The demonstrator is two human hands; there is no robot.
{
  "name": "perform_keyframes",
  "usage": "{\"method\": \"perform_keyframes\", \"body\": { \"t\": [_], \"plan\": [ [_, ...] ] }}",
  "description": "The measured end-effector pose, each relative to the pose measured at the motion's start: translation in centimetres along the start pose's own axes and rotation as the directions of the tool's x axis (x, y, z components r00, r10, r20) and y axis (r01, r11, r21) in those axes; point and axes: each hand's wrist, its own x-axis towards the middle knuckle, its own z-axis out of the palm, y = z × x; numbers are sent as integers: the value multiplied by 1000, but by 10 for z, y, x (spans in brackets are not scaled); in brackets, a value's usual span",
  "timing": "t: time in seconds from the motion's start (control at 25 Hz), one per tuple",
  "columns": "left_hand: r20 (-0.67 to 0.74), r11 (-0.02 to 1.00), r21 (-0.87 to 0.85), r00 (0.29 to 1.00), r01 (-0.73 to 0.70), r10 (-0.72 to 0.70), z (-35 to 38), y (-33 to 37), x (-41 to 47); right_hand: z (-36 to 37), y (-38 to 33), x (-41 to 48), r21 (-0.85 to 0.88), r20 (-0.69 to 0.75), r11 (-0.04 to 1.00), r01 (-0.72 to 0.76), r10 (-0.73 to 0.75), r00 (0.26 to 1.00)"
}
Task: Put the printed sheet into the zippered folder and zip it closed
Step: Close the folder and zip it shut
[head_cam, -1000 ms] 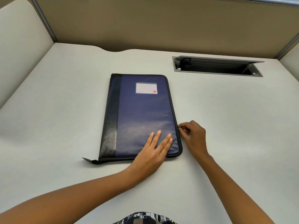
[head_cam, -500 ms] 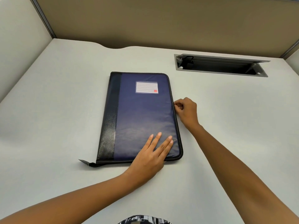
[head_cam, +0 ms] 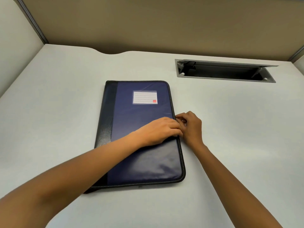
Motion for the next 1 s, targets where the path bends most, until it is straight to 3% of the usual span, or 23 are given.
{"method": "perform_keyframes", "body": {
  "t": [0.12, 0.32, 0.6, 0.88, 1.0],
  "plan": [
    [5, 996, -17, 996, -91, 91, 6, -9, 12, -4, 6, 7, 36, 33, 998, 44, -45, 998],
    [26, 990, -88, 993, -109, 112, 19, -9, 19, 2, 11, 32, 26, 17, 997, 75, -76, 997],
    [29, 977, -145, 986, -156, 162, 28, 1, 11, 24, 15, 108, 61, -10, 998, -31, 32, 999],
    [16, 974, -137, 983, -182, 185, 28, -5, 13, 25, 22, 147, 118, 149, 993, -23, 5, 989],
    [-37, 963, -222, 989, -151, 147, 23, -10, 16, 25, 24, 146, 167, 158, 985, -39, 13, 987]
  ]
}}
